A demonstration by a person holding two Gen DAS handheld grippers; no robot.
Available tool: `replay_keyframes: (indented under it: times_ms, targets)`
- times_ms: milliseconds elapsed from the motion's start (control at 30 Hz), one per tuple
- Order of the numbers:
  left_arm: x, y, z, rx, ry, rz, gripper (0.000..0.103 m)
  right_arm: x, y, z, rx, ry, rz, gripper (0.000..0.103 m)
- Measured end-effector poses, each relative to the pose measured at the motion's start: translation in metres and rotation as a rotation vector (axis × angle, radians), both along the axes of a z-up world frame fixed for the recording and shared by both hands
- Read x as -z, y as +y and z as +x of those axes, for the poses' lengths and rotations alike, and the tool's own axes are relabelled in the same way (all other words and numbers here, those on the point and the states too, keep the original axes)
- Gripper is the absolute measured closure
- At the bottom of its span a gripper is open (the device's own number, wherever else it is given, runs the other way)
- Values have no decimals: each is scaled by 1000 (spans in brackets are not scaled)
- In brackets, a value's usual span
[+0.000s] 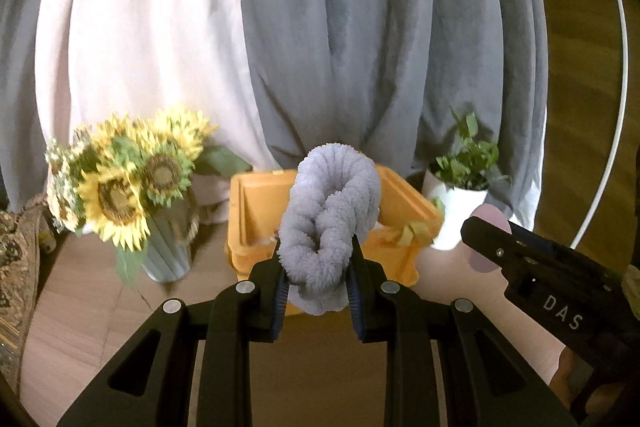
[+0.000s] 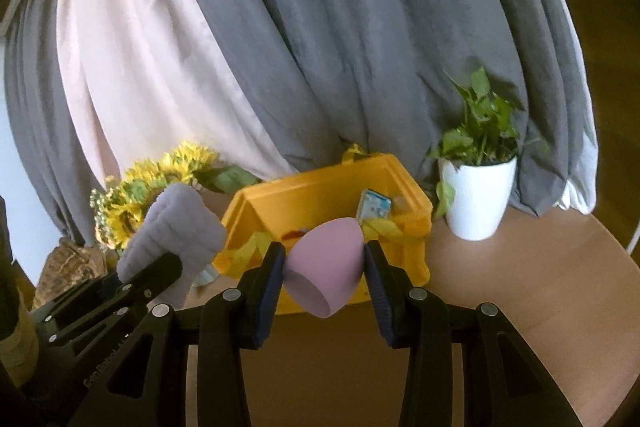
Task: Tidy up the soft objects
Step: 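Carry the hair tie with the left tool while the right tool carries the sponge over the crate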
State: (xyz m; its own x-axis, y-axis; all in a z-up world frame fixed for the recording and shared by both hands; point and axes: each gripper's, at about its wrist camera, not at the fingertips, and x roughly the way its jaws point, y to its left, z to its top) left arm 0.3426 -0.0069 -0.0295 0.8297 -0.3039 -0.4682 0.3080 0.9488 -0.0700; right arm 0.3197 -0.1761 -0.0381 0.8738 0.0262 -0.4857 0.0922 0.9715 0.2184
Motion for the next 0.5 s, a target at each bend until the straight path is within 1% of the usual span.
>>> replay_keyframes:
  times_ms: [267,500]
  targets:
    - [-17,-4,12,-48,-47,14,77,-16,-5,19,-40,-57,-3,61]
    - [-22,-9,30,-75,-59,18,77,-21,-8,41,-66,-88,1,61]
